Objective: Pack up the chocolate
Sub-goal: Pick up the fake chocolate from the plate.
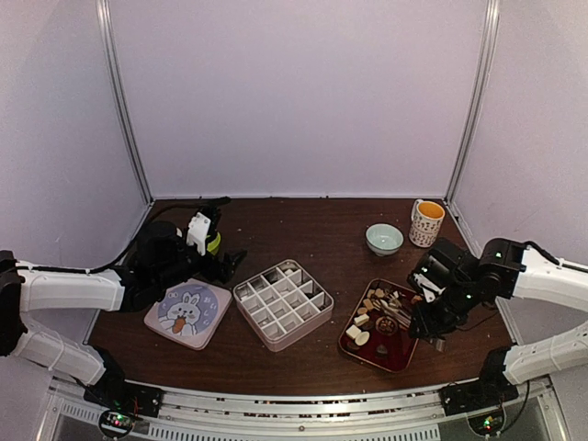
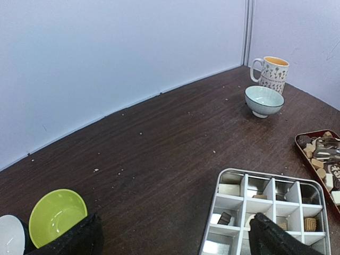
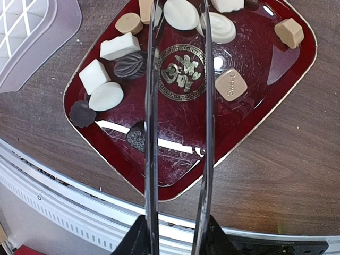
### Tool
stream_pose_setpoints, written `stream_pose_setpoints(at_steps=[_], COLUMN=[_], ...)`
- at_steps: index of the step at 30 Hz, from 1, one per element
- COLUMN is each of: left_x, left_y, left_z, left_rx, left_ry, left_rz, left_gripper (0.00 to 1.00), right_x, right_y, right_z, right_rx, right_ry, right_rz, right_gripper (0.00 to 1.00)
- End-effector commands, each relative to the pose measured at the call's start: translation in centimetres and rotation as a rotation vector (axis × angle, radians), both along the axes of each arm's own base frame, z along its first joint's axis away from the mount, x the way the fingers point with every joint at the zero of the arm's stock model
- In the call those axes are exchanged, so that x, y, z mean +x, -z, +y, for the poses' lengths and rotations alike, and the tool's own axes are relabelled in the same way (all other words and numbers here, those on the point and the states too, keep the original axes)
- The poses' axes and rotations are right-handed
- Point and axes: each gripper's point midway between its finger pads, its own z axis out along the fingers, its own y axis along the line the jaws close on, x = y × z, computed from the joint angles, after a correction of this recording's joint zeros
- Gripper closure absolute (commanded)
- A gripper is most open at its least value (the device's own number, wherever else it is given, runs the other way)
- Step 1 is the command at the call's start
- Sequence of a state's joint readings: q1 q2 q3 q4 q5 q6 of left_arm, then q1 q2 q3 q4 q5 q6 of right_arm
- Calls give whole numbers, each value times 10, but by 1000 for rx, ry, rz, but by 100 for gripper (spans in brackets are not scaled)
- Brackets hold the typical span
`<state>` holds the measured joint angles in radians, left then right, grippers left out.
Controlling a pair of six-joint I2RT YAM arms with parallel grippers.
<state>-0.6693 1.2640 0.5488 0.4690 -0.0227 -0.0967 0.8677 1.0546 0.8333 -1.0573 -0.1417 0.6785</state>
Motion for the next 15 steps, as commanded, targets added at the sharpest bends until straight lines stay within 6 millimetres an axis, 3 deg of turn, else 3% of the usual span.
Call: stream_pose_setpoints(at_steps=[1,9,15], left_x=[5,5,5], left_y=[-19,-18,-18], left_z=[-7,-8,-8], left_rx=[-21,-19,-20], left_ry=[13,15,17], left_rz=[-47,-46,-46], left_gripper=[2,2,2], right_x=[4,3,11], right_y=[-11,-15,-37], right_z=[9,3,1], right_rx=[43,19,27], right_ry=[-16,-17,4], right_rz=[-17,-15,-79], right_gripper=[70,75,76])
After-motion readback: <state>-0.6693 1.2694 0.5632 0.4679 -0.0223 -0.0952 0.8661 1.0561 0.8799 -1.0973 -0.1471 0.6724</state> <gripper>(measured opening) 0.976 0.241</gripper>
